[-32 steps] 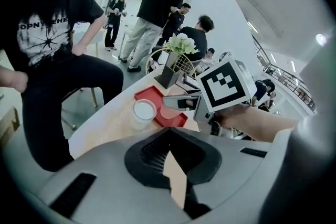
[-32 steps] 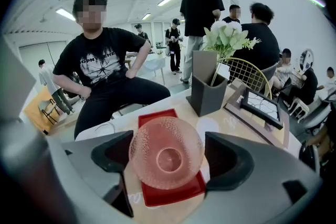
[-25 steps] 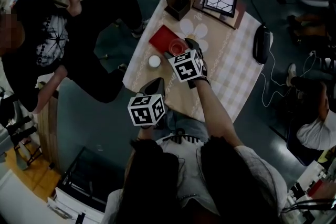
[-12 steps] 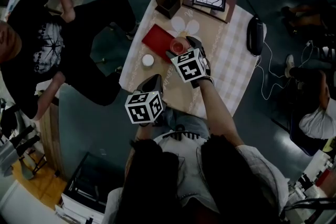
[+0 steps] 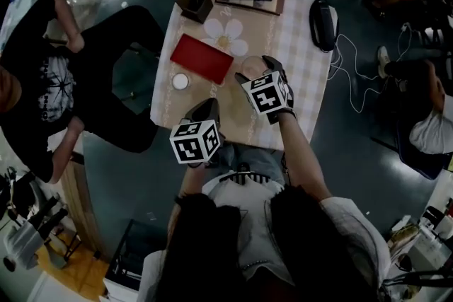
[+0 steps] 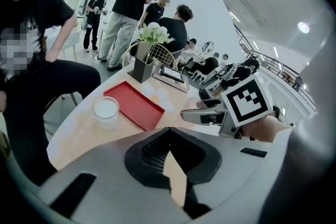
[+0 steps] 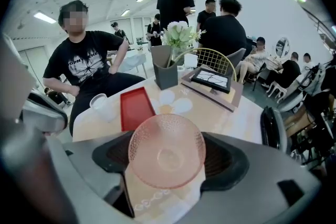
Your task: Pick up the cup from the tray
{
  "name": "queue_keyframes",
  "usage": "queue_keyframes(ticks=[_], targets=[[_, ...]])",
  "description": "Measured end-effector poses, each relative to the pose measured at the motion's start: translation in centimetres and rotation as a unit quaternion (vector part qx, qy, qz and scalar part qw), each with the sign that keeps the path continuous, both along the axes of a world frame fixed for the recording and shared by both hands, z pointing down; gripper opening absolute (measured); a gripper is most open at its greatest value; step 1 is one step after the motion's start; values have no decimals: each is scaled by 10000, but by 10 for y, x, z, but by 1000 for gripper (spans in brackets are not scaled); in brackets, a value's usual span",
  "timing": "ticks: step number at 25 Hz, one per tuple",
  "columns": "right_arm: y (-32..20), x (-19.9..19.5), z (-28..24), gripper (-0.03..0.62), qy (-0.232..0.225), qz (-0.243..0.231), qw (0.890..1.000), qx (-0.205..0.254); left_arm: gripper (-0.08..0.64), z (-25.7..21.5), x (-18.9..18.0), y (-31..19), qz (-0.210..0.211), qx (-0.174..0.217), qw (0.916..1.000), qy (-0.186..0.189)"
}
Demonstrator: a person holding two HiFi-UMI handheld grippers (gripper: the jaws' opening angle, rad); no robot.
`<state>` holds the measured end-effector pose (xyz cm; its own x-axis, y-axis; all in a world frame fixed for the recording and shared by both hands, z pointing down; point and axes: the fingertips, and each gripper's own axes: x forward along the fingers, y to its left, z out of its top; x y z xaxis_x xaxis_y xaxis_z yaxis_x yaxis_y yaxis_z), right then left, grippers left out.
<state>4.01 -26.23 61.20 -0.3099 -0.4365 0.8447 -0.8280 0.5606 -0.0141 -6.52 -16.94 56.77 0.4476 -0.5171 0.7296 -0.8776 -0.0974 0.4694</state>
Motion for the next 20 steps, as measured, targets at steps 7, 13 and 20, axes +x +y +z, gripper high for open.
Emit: queue_keyframes(ticks=[7, 13, 20], targets=[[27, 38, 17, 399, 102, 291, 9993, -193, 4, 4, 22, 12, 264, -48, 9996, -49], [41, 40, 26, 399, 115, 307, 9990, -318, 3, 6, 22, 20, 305, -93, 9994, -92], [43, 44, 29, 400, 18, 489, 9981, -361, 3, 6, 15, 20, 284, -44, 9995, -145]])
